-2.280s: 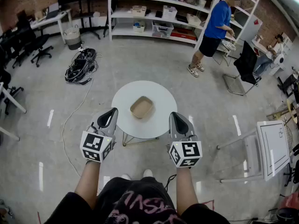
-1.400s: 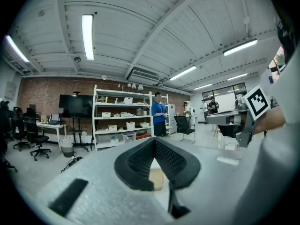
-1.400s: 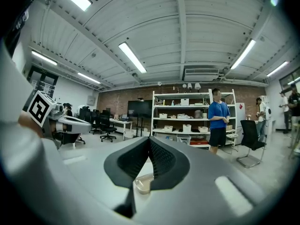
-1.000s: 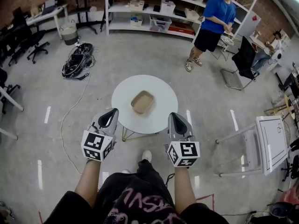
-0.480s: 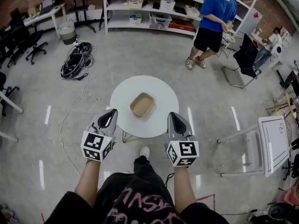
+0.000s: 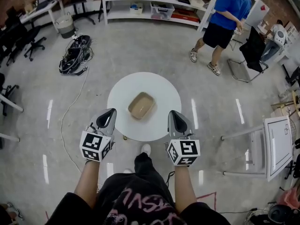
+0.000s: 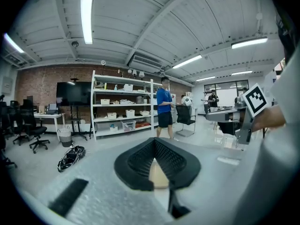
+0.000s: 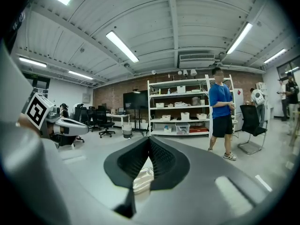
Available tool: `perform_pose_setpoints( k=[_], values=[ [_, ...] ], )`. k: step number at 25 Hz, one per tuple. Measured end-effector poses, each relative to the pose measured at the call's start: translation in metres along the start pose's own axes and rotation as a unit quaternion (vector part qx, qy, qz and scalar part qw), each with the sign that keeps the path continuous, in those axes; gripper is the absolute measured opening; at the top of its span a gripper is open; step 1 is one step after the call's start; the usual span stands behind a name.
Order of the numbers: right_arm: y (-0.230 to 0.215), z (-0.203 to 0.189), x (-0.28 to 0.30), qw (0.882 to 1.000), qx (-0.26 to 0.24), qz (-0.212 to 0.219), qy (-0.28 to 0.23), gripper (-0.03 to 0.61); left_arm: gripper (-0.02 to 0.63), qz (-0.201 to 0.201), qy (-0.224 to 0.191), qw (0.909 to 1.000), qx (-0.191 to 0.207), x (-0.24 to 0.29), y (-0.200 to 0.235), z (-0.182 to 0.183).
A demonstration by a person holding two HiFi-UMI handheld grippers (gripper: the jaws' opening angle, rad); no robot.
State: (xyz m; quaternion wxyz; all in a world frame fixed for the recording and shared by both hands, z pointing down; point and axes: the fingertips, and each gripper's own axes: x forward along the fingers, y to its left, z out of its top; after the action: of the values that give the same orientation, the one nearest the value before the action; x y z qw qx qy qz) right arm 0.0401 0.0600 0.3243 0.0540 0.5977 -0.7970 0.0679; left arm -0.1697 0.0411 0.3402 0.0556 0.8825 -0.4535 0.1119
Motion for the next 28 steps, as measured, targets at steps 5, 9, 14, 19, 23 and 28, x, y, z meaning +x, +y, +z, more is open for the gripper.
perform_pose_setpoints(
  k=[5,9,14,19,23,28],
  values=[
    [-0.018,-0.011,0.04,1.0,0.009,0.006,0.015,0.012,-0.003,0.004,0.018,0.9998,-0.008,0.037,0.019,-0.007],
    [-0.033,-0.021,0.069,0.999,0.017,0.011,0.028,0.012,-0.003,0.005,0.032,0.9994,-0.013,0.065,0.03,-0.015],
    [-0.055,-0.034,0.101,0.999,0.027,0.015,0.043,0.012,-0.003,0.008,0.051,0.9985,-0.019,0.1,0.041,-0.023],
    [-0.081,-0.051,0.13,0.997,0.04,0.022,0.057,0.012,-0.003,0.009,0.07,0.9972,-0.022,0.137,0.045,-0.034],
    [-0.094,-0.055,0.158,0.996,0.044,0.031,0.064,0.012,-0.003,0.01,0.079,0.9965,-0.025,0.164,0.053,-0.035],
    [-0.112,-0.059,0.178,0.995,0.049,0.039,0.072,0.012,-0.003,0.015,0.089,0.9956,-0.022,0.189,0.053,-0.033]
  ],
)
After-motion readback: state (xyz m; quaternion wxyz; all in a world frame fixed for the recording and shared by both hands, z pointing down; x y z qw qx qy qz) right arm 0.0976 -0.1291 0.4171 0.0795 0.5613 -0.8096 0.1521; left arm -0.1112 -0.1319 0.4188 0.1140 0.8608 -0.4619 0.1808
